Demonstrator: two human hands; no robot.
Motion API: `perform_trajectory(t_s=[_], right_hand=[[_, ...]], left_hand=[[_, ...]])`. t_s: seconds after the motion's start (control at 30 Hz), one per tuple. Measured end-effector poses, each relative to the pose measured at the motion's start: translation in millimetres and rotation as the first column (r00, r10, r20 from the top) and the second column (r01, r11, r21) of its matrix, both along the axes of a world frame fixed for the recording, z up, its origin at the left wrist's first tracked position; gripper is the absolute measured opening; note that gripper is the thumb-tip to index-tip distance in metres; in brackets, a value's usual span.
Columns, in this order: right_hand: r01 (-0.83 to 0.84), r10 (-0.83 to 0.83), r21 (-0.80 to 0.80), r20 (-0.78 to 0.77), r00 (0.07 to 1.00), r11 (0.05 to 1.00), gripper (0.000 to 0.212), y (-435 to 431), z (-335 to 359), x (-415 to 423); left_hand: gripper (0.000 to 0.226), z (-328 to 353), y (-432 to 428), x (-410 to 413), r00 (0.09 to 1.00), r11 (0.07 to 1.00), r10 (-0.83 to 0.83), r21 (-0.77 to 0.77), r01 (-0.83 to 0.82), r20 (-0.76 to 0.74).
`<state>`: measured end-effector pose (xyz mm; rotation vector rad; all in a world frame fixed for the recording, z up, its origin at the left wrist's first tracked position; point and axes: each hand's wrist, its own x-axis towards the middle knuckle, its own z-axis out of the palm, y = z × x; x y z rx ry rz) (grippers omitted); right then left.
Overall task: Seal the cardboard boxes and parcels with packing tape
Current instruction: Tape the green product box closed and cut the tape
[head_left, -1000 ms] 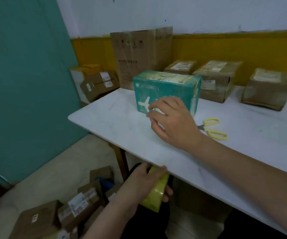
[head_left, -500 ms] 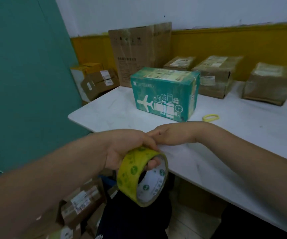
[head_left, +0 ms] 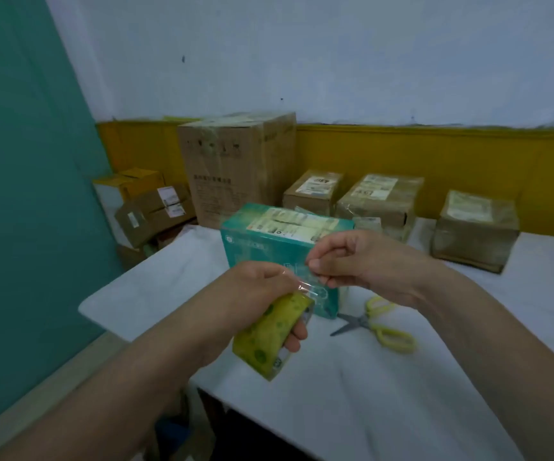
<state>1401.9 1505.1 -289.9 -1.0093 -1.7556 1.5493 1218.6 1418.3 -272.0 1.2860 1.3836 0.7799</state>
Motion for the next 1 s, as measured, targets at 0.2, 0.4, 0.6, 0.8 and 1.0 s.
perform_trajectory(t_s=[0.2,0.4,0.6,0.8,1.0], right_hand=[[0.22,-0.246,0.279,0.061,0.967,0.935,0.006,38.8,49.6,8.7],[0.384,-0.437,0.264,0.183,0.881,0.885,0.007,107.8,54.7,4.1],[0.368,-0.44,0.276,0.274,0.855,0.888,0.002,136.2,41.3,17.4],[0.236,-0.394,0.358,0.479,0.784,0.903,0.011,141.8,17.8,7.9],[0.003,-0.458,0.554,0.685,0.567,0.833,0.054,126.0,3.7,12.4]], left_hand=[[0.023,7.0,44.3,9.0,0.995,0.987,0.058,0.144,-0.07,0.085],[0.051,4.5,55.4,15.9,0.99,0.978,0.104,0.174,-0.119,0.09],[0.055,-18.0,49.3,18.7,0.973,0.987,0.121,0.082,-0.139,0.195],[0.052,-32.6,51.4,27.4,0.955,0.974,0.178,0.099,-0.206,0.237],[0.058,-53.0,48.4,29.2,0.948,0.952,0.212,0.167,-0.255,0.237]])
